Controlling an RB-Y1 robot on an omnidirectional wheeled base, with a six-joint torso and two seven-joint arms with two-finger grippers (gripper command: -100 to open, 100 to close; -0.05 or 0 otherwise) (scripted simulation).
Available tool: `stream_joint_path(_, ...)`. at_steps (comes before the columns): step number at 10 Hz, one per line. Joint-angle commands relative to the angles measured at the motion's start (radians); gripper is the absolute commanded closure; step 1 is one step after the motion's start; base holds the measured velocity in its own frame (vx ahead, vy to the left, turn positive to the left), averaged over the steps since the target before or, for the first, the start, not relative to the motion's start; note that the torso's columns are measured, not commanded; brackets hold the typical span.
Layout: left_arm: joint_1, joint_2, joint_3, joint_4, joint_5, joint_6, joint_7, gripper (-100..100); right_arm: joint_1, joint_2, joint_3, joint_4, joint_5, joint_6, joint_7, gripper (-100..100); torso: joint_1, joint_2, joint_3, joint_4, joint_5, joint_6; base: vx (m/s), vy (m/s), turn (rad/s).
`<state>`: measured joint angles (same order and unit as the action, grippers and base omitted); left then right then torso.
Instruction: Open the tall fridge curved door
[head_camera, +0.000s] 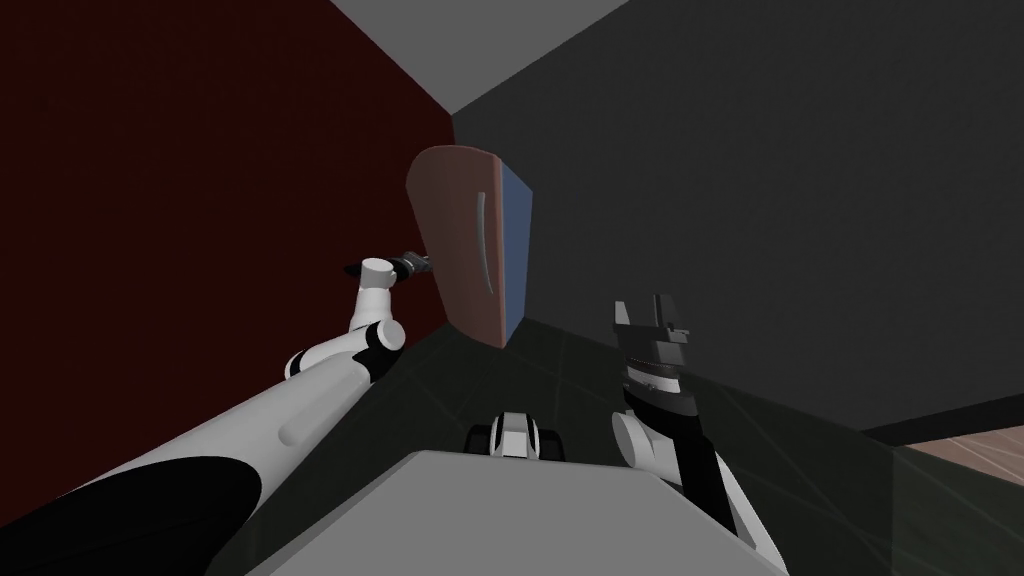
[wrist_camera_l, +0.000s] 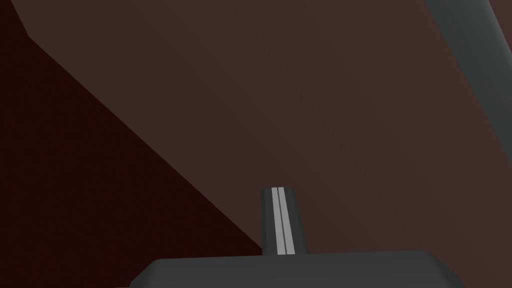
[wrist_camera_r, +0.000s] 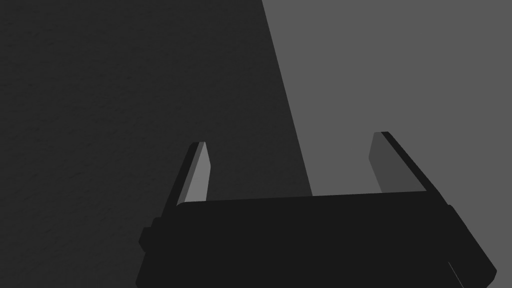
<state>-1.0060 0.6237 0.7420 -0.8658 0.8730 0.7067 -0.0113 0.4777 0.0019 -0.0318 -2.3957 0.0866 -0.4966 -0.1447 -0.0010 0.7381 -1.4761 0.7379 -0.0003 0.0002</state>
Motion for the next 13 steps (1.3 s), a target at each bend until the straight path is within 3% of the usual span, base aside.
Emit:
stream_joint_path(1, -0.008, -0.012, -0.003, -0.009, 0.031, 0.038, -0.027, 100, 0.000, 0.000, 0.000, 0.000, 0.000, 0.000, 0.000, 0, 0.006, 0.000, 0.000, 0.000, 0.001, 0.000, -0.181, 0.293, -0.035)
stream_joint_path(2, -0.007, -0.012, -0.003, -0.010, 0.025, 0.033, -0.021, 100, 0.000, 0.000, 0.000, 0.000, 0.000, 0.000, 0.000, 0, 0.003, -0.001, 0.000, 0.000, 0.002, -0.001, -0.083, 0.117, -0.007)
stream_joint_path(3, -0.015, -0.019, 0.004, -0.002, 0.031, 0.030, -0.007, -100, 0.000, 0.000, 0.000, 0.000, 0.000, 0.000, 0.000, 0, -0.007, -0.005, -0.003, -0.001, -0.002, 0.000, 0.106, -0.040, -0.059)
stream_joint_path(4, -0.016, -0.021, 0.006, -0.001, 0.031, 0.029, -0.004, -100, 0.001, 0.000, 0.000, 0.000, 0.000, 0.000, 0.000, 0, -0.014, -0.013, -0.008, -0.004, -0.005, 0.002, 0.158, -0.094, -0.080)
stream_joint_path(8, -0.028, -0.041, 0.018, 0.018, 0.037, 0.014, 0.031, -100, 0.001, 0.001, 0.000, 0.000, 0.000, 0.000, 0.000, 0, 0.002, 0.003, 0.002, 0.001, 0.001, 0.000, 0.149, -0.127, -0.075)
stream_joint_path(13, -0.046, -0.069, 0.037, 0.044, 0.046, -0.006, 0.080, -100, 0.001, 0.000, 0.000, 0.000, 0.000, 0.000, 0.000, 0, 0.000, -0.001, 0.000, 0.000, 0.000, 0.000, 0.194, -0.101, -0.077)
